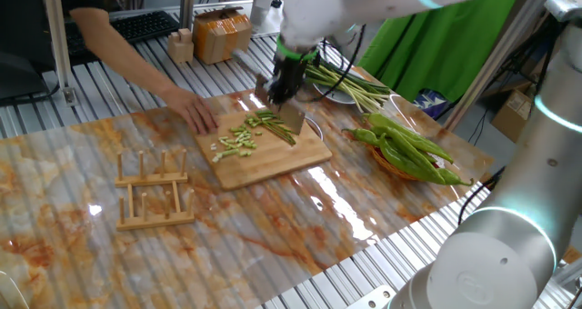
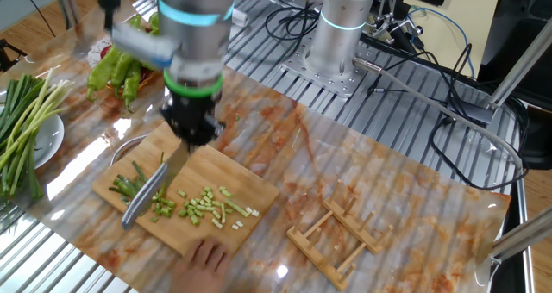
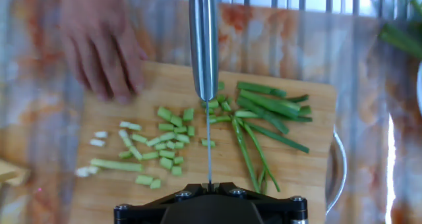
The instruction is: Chop the green garlic
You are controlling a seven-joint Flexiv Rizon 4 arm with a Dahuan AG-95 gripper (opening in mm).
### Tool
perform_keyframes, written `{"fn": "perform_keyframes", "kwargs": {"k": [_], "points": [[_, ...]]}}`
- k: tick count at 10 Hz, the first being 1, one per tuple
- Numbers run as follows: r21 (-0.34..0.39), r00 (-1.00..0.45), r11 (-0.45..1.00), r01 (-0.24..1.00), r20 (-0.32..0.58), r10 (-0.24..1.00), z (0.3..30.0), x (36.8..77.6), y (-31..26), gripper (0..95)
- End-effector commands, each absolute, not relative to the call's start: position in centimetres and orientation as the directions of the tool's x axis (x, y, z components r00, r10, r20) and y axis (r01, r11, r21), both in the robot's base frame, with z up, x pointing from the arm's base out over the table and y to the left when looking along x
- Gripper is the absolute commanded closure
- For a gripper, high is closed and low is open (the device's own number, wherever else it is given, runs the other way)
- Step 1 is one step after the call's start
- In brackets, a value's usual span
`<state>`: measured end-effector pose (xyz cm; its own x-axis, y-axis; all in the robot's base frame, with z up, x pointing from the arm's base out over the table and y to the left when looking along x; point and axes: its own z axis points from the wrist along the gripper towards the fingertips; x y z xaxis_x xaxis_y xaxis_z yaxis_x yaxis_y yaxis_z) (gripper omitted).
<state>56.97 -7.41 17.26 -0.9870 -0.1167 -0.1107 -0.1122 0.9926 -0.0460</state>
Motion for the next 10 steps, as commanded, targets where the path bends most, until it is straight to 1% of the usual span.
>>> {"fn": "perform_keyframes", "kwargs": {"k": [1, 5, 7, 10], "points": [[-0.039, -0.979, 0.989, -0.144, -0.136, -0.148, 17.25, 57.09, -7.31, 95.0], [-0.038, -0.974, 0.984, -0.172, -0.145, -0.175, 17.91, 57.14, -6.84, 95.0], [-0.045, -0.971, 0.983, -0.179, -0.15, -0.184, 17.98, 57.15, -6.71, 95.0], [-0.036, -0.964, 0.978, -0.206, -0.163, -0.209, 17.97, 57.15, -6.66, 95.0]]}}
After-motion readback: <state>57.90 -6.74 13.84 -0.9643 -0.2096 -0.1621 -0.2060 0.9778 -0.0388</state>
